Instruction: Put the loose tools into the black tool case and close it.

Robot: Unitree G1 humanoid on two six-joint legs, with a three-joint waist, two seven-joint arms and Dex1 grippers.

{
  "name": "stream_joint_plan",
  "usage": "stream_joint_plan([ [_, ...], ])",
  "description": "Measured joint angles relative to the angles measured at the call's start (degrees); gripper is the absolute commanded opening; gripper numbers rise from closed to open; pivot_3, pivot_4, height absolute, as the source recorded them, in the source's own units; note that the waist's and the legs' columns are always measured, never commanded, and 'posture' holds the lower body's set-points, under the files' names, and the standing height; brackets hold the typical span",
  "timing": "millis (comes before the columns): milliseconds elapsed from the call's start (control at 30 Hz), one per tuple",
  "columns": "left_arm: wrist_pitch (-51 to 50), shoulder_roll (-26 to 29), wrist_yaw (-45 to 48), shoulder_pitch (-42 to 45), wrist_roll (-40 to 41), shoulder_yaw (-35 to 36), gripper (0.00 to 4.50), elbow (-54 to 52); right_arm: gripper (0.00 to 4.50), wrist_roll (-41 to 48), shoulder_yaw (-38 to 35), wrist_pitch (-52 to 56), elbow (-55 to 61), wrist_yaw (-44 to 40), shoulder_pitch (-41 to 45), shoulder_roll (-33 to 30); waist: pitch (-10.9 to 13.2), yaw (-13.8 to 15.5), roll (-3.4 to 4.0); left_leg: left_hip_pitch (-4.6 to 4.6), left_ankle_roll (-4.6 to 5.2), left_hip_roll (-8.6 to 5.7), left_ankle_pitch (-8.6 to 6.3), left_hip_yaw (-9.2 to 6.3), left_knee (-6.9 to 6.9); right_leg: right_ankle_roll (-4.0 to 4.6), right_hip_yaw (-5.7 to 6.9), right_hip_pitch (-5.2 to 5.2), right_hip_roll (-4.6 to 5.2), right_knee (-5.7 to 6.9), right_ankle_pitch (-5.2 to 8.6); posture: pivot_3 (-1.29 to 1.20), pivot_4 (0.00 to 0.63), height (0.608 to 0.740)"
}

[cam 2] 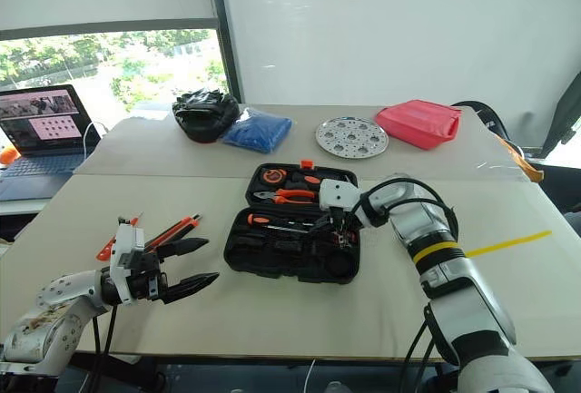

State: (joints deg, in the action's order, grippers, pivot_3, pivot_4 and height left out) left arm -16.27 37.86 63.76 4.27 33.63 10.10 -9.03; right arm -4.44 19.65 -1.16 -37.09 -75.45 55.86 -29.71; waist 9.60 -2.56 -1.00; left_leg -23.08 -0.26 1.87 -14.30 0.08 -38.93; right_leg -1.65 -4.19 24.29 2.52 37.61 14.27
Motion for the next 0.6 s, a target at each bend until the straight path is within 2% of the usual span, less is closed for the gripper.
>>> stream_joint_plan([
  [600,0.22,-0.2,-0.79,0.01,-0.17,0.0,4.5,-0.02,0.04,-2.34,0.13,-0.4,-1.56,0.36,0.97,0.46,0.0,-0.14,0.0,0.06,0.0,0.02,0.0,0.02,0.01,0.01,0.0,-0.03,-0.01,0.01,0.0,0.0,0.15,0.74],
])
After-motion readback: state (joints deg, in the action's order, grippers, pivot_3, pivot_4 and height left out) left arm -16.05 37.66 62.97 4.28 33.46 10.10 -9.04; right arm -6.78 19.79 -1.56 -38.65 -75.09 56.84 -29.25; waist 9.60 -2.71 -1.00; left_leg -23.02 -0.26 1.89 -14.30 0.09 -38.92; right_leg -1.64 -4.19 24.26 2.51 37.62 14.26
